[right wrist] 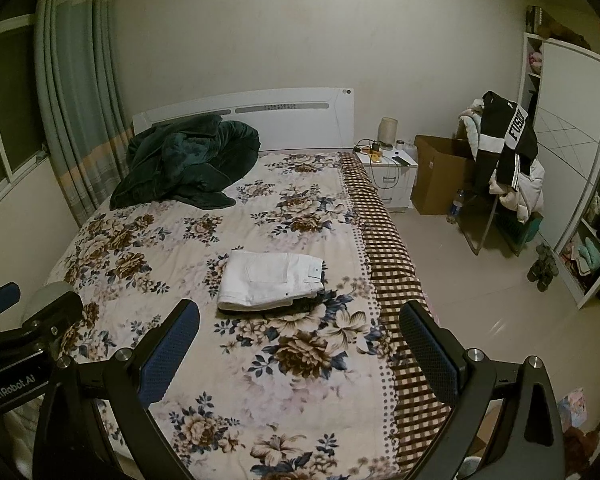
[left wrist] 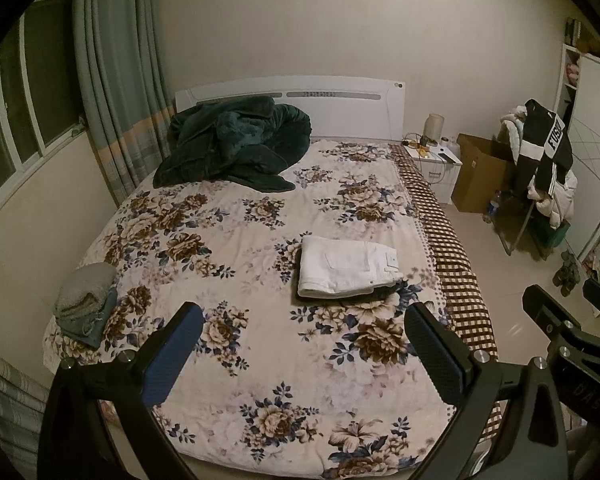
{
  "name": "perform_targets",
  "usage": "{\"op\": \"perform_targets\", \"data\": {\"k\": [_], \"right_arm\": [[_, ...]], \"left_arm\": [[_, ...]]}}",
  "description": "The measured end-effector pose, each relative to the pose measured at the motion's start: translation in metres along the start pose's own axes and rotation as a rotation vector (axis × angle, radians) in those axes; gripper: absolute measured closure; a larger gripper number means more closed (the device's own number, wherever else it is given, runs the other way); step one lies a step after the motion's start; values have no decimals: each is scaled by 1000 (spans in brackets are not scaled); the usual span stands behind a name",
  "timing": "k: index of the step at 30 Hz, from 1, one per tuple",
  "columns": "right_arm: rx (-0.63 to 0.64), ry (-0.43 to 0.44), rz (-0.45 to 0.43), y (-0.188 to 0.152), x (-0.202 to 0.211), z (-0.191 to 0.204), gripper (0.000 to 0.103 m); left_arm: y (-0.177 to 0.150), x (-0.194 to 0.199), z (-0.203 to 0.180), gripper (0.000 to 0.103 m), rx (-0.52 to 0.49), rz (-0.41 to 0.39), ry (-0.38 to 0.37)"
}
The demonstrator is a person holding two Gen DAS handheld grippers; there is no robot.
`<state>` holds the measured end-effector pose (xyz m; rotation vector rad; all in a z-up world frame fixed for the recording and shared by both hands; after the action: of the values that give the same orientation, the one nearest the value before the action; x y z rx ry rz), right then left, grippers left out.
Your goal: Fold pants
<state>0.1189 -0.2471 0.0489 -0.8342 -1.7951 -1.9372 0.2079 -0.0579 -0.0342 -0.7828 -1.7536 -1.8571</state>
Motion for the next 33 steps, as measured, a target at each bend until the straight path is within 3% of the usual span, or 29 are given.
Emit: {"op": "perform_targets", "data": {"k": [33], "right_arm": [[-1, 2, -3, -6, -5, 3, 1]], "left_arm": [[10, 6, 3, 0, -6, -10, 6]]}}
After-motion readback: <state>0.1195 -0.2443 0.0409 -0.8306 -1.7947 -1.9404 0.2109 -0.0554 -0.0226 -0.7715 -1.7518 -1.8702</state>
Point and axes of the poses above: each gripper's, at about its wrist camera, not at the fingertips, and x roughly against the way its jaws point, z to its left, y to its top, the point moved 6 cm from there along -x, roughly the way its jaws point
